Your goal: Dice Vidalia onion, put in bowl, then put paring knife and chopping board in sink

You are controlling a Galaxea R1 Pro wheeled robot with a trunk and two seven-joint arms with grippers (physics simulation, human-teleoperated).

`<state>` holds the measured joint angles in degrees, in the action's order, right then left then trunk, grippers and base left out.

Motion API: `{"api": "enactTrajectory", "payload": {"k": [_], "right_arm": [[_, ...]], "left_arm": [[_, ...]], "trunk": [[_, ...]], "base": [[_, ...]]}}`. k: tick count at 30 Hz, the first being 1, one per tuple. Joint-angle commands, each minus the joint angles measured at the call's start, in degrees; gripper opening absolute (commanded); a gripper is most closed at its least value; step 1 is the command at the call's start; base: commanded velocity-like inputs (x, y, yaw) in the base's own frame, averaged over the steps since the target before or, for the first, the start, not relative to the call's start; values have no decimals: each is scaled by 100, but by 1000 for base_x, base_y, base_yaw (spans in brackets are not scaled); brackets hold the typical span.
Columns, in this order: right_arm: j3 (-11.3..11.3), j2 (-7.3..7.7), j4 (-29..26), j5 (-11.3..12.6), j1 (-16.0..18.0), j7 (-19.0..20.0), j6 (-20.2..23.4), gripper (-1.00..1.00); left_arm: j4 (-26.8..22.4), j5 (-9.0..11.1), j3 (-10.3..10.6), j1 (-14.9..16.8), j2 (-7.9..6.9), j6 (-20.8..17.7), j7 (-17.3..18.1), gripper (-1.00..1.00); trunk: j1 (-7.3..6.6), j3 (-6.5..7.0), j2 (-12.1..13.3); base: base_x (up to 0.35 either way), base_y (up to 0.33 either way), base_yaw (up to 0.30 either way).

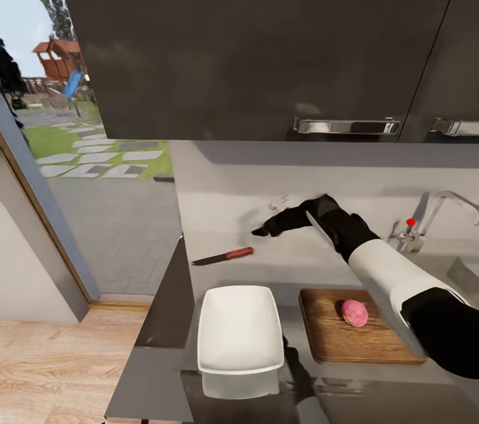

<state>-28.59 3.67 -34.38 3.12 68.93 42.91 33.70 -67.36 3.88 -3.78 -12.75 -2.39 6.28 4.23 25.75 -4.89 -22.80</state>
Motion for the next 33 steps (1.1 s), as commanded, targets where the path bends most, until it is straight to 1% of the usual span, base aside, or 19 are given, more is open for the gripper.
{"api": "enactTrajectory", "payload": {"k": [1,2,3,5,8,15,20,26,28,30,33], "right_arm": [[-52,46,-8,-282,6,204,-76,100],[-55,49,-8,-335,5,219,-88,100],[-61,57,-8,-445,1,249,-115,100],[-64,61,-7,-520,-3,267,-129,100],[-60,69,-2,-557,-8,275,-137,100],[-66,62,3,-573,-11,273,-143,100],[-67,56,2,-575,-11,274,-144,100],[-67,55,3,-575,-11,273,-185,100],[-67,55,7,-575,-11,272,-296,100],[-67,50,108,-575,-11,277,-578,100],[-67,36,244,-575,-11,279,-645,100]], "left_arm": [[0,42,-9,1,1,4,43,100],[1,42,-9,1,1,4,43,100],[6,42,-9,1,1,4,41,100],[8,38,-9,-1,1,4,41,100],[8,35,-9,0,1,4,39,100],[-22,31,6,1,1,6,42,100],[-63,21,157,1,1,8,41,100],[-55,12,221,1,1,5,37,100],[-58,11,223,1,1,5,37,100],[-58,8,221,1,1,4,36,100],[-63,8,220,1,1,4,36,100]], "trunk": [[4,-12,-12],[4,-12,-12],[4,-12,-12],[4,-12,-12],[4,-18,-12],[4,-70,-12],[4,-116,-12],[4,-172,-12],[4,-191,-12],[4,-210,-12],[4,-238,-12]], "base": [[0,0,0],[0,0,0],[0,0,0],[0,0,0],[0,0,0],[0,0,0],[0,0,0],[0,0,0],[0,0,0],[0,0,0],[0,0,0]]}}
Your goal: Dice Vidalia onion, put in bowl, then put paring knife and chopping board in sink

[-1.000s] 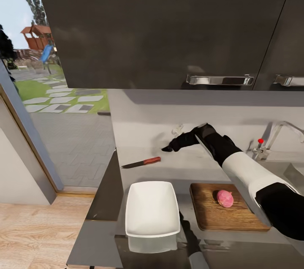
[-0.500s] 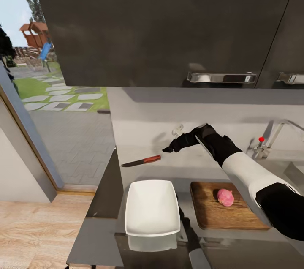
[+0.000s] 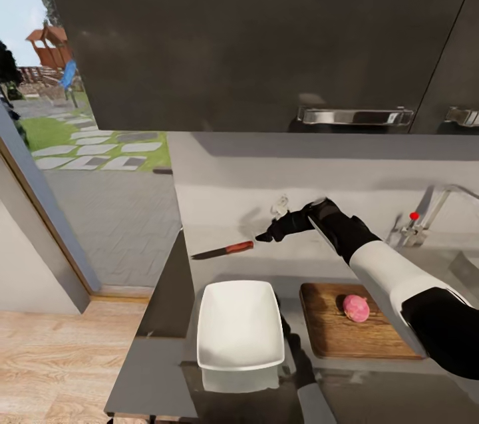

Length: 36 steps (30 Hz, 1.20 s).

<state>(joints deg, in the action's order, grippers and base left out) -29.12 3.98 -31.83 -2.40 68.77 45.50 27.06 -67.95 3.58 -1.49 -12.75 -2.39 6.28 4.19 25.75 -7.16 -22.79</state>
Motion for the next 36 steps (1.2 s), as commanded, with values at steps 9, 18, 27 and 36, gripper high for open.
{"api": "enactTrajectory", "payload": {"k": [9,18,27,36], "right_arm": [[-11,6,57,-41,5,13,-14,100],[-12,7,13,-49,5,19,-16,100],[1,-24,-27,-50,5,20,-16,100],[3,-37,-82,-50,5,20,-148,100]], "left_arm": [[-11,38,-3,0,1,5,40,100],[-25,38,0,0,1,6,43,100],[-26,38,0,0,1,5,41,100],[-24,38,0,0,1,5,45,100]], "trunk": [[3,-96,-12],[3,-181,-12],[3,-266,-12],[3,-351,-12]], "base": [[0,0,0],[0,0,0],[0,0,0],[0,0,0]]}}
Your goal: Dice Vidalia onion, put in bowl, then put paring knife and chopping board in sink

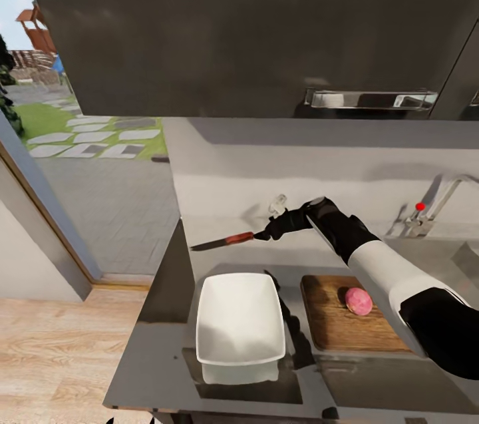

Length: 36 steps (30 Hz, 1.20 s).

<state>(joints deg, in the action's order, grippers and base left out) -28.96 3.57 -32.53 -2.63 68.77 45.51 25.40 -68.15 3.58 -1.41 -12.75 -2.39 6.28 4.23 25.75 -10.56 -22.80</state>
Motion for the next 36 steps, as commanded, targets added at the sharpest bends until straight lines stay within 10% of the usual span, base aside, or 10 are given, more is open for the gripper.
{"api": "enactTrajectory", "payload": {"k": [1,36], "right_arm": [[-14,4,-13,-27,5,19,-18,100],[-34,-40,-121,-19,5,122,-203,100]], "left_arm": [[-2,38,-9,0,1,4,41,100],[-4,38,-9,0,1,5,41,100]], "trunk": [[3,-20,-12],[3,-350,-12]], "base": [[0,0,0],[78,26,0]]}}
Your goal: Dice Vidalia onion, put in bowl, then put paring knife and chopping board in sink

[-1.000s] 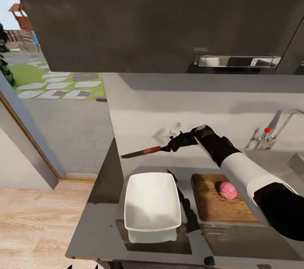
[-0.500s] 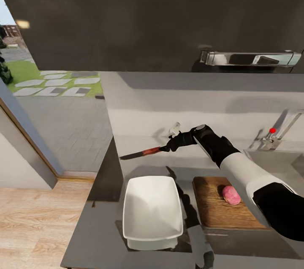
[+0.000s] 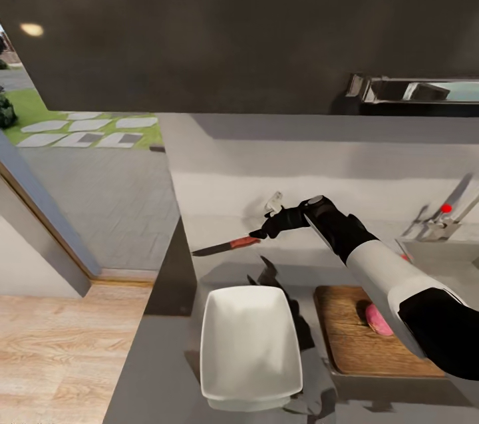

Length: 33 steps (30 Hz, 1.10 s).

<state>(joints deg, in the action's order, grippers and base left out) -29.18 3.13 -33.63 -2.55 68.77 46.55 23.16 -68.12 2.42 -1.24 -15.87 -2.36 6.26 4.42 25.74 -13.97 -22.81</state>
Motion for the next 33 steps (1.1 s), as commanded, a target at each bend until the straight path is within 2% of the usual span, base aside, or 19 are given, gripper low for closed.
{"api": "enactTrajectory", "payload": {"k": [1,6,16,33], "right_arm": [[-14,4,-12,-26,5,19,22,100],[-27,4,-12,-26,5,21,22,100],[-206,4,-12,-26,5,21,22,100],[-220,12,-12,-26,5,21,15,100]], "left_arm": [[-8,153,-25,313,-2,7,22,100],[-8,153,-25,313,-2,7,20,100],[-2,153,-25,313,-2,7,21,100],[6,153,-25,313,-2,7,18,100]], "trunk": [[4,-18,-11],[4,-65,-11],[4,-160,-11],[4,-320,-11]], "base": [[30,29,0],[14,14,0],[1,1,0],[0,0,0]]}}
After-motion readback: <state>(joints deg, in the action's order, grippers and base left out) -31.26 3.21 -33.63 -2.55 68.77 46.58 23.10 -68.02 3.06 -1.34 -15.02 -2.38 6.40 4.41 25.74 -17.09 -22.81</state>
